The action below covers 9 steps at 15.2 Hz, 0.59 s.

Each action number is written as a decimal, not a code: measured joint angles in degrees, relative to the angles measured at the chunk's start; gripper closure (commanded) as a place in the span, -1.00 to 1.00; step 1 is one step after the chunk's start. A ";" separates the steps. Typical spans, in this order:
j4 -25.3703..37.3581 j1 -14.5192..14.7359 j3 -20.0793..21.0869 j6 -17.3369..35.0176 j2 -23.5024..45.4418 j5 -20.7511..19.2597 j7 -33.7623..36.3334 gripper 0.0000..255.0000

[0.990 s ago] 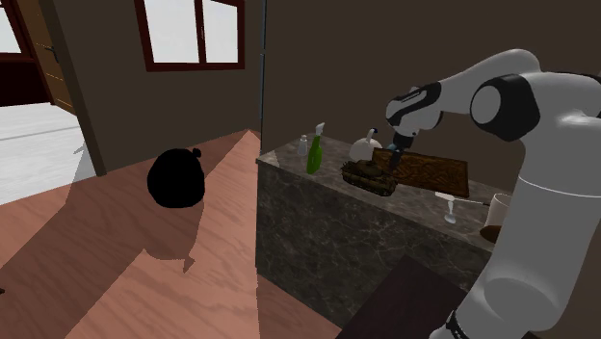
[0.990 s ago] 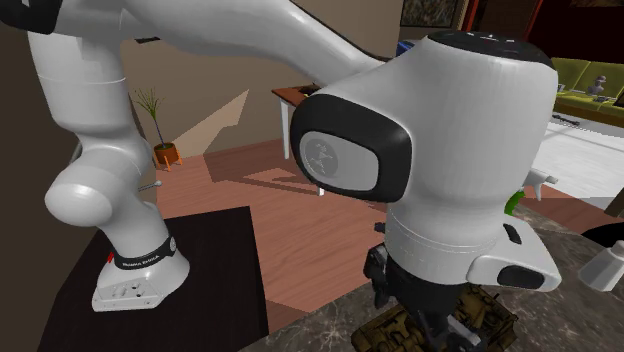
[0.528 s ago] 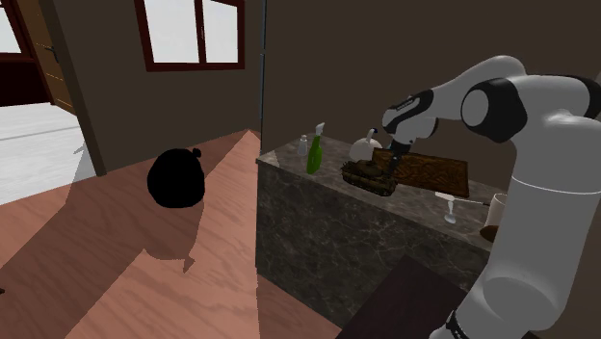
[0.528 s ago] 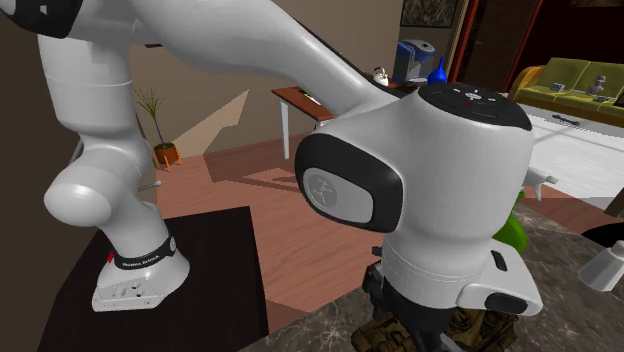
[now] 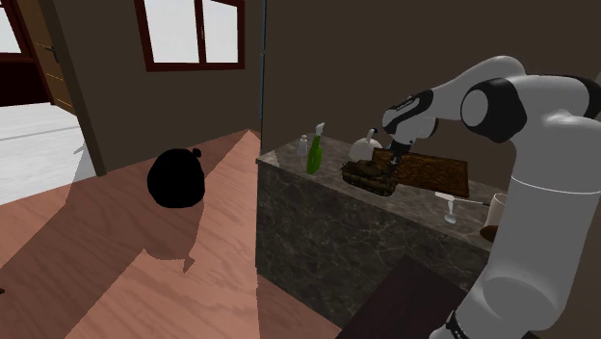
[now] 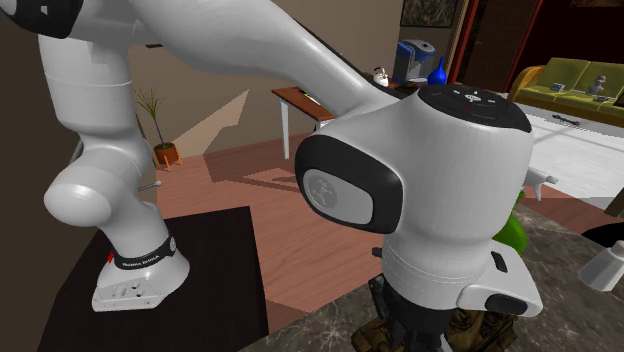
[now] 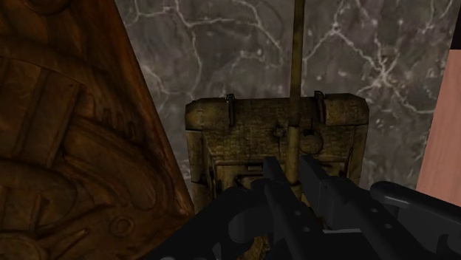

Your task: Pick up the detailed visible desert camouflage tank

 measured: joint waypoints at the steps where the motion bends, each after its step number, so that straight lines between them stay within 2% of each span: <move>1: 0.01 0.00 0.00 -0.01 0.01 0.00 0.01 1.00; 9: 1.87 0.63 -0.70 -3.94 -2.44 -2.30 1.40 1.00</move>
